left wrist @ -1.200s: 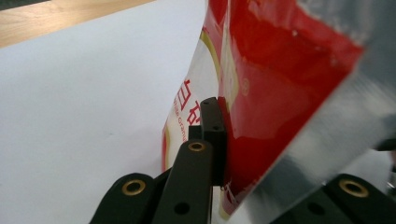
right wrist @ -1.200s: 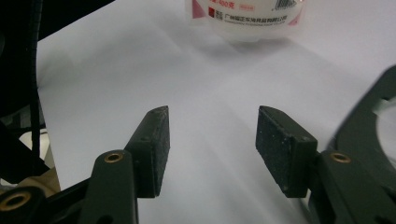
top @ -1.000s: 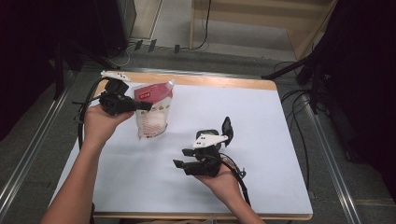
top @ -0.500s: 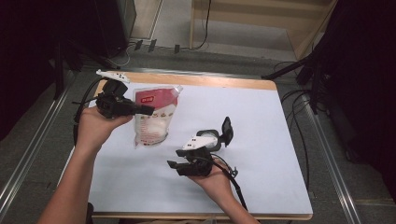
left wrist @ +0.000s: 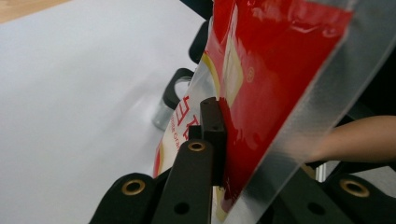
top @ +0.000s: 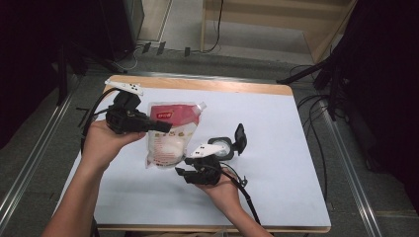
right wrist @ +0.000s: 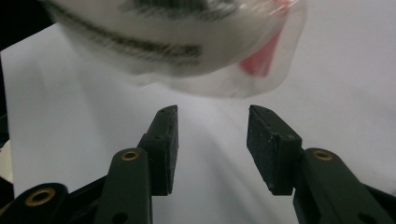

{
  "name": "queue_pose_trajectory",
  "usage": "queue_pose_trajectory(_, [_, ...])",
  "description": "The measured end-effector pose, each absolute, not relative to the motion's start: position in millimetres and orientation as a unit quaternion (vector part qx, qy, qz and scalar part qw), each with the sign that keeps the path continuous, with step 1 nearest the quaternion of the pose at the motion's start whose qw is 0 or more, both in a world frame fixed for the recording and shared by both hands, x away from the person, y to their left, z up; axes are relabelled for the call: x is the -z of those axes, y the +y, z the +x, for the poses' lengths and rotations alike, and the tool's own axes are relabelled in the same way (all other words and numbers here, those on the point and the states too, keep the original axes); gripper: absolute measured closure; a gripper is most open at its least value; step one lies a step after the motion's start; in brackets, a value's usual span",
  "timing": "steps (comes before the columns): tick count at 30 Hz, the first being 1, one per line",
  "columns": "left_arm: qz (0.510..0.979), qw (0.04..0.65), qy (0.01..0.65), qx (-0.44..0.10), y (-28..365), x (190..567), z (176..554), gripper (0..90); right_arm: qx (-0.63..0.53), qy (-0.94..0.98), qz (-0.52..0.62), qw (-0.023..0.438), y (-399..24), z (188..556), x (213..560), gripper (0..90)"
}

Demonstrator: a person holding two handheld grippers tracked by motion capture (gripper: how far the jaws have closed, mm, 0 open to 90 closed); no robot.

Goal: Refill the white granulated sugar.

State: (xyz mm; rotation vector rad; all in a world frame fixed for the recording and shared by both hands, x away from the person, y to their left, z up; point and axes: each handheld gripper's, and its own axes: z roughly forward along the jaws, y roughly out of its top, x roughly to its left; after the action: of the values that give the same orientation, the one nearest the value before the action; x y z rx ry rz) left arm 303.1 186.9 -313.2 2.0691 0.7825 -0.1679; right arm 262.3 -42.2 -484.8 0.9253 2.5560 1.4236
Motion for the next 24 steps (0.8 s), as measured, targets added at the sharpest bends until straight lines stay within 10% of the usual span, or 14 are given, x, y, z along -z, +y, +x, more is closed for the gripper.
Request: queue_pose_trajectory(24, [0.797, 0.467, 0.352, 0.151, 178.5, 323.4, 304.2, 90.0, -0.49, 0.827, 0.242, 0.133, -38.0, 243.6, 484.0, 58.6])
